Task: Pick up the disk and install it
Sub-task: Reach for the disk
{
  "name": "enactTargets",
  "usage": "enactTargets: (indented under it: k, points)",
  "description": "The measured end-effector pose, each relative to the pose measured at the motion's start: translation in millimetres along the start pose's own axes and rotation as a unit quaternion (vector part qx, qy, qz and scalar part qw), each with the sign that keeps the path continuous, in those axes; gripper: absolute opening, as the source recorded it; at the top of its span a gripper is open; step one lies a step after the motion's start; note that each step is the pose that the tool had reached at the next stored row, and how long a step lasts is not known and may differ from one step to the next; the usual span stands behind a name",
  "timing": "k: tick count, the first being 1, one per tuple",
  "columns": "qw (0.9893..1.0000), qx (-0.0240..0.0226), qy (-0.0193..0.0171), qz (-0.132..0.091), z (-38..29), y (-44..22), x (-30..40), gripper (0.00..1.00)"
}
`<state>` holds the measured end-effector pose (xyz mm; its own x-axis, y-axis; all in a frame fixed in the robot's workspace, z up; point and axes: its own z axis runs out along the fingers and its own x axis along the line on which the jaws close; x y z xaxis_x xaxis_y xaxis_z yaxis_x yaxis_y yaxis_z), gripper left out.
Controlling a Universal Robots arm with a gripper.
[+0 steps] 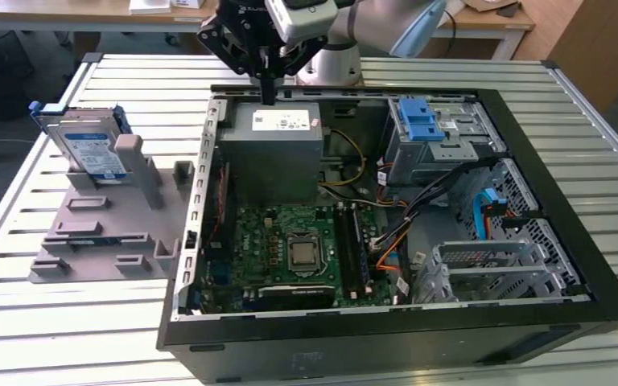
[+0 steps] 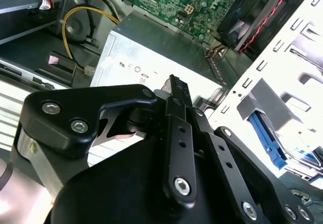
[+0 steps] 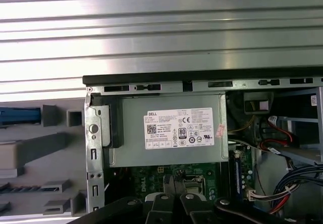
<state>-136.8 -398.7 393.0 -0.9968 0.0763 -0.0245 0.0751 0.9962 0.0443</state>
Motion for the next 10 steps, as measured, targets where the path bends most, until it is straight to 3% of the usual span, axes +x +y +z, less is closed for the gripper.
enactTargets:
  k: [10]
  points:
    - [1.0000, 0.0000, 0.0000, 0.000, 0.0, -0.4, 8.2, 0.11]
